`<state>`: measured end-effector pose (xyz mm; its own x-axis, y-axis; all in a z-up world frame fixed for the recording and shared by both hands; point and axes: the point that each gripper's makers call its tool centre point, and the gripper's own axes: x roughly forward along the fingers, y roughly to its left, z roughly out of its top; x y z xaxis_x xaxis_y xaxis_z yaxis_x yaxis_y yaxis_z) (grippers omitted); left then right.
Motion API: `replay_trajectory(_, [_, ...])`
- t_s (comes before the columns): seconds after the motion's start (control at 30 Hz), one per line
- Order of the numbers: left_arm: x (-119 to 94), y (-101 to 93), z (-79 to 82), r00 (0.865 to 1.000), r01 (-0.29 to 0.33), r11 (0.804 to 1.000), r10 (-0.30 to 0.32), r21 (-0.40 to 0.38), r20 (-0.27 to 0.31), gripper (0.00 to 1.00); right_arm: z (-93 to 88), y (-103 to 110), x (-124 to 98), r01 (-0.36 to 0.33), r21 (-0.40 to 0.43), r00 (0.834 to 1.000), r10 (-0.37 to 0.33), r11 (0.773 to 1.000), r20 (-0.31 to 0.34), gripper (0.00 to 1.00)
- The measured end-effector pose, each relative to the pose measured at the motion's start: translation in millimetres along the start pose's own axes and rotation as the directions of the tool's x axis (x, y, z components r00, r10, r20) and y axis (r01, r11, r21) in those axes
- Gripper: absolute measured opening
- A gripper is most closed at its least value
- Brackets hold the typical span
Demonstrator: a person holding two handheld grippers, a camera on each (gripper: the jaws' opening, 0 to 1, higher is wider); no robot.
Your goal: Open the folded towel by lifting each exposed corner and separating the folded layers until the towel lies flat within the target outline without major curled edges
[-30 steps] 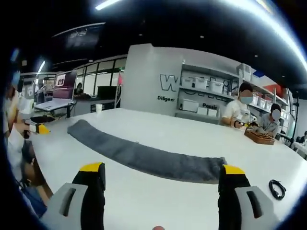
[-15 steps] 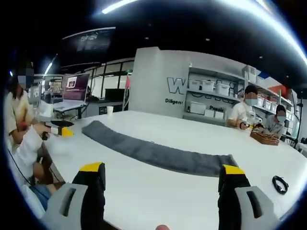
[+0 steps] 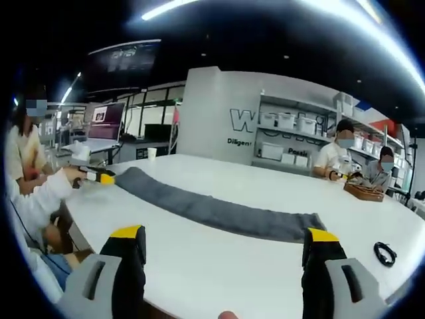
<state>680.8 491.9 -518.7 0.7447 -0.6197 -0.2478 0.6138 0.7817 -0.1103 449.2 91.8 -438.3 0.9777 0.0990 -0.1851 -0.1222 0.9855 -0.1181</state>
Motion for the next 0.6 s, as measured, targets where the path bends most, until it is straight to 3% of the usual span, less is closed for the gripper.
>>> replay_trajectory(0.13, [10,16.9,-2.3,0.999,-0.036,0.997,0.039,0.063,-0.034,0.66,0.5,0,-1,0.002,-0.005,1.0,-0.002,1.0,0.002,0.99])
replay_trajectory(0.23, [16,30.1,-14.3,0.99,-0.062,0.994,0.073,0.088,-0.12,0.52,1.6,-1,-2,0.004,-0.018,1.0,-0.004,1.0,0.005,0.99])
replay_trajectory(0.33, [24,38.0,-20.1,0.982,-0.081,0.99,0.099,0.114,-0.159,0.43,2.0,-1,-2,0.005,-0.021,1.0,-0.005,1.0,0.006,0.99])
replay_trajectory(0.6, [47,53.0,-18.4,0.971,-0.11,0.981,0.141,0.158,-0.195,0.38,1.0,-3,-4,0.008,-0.02,1.0,-0.008,1.0,0.008,0.99])
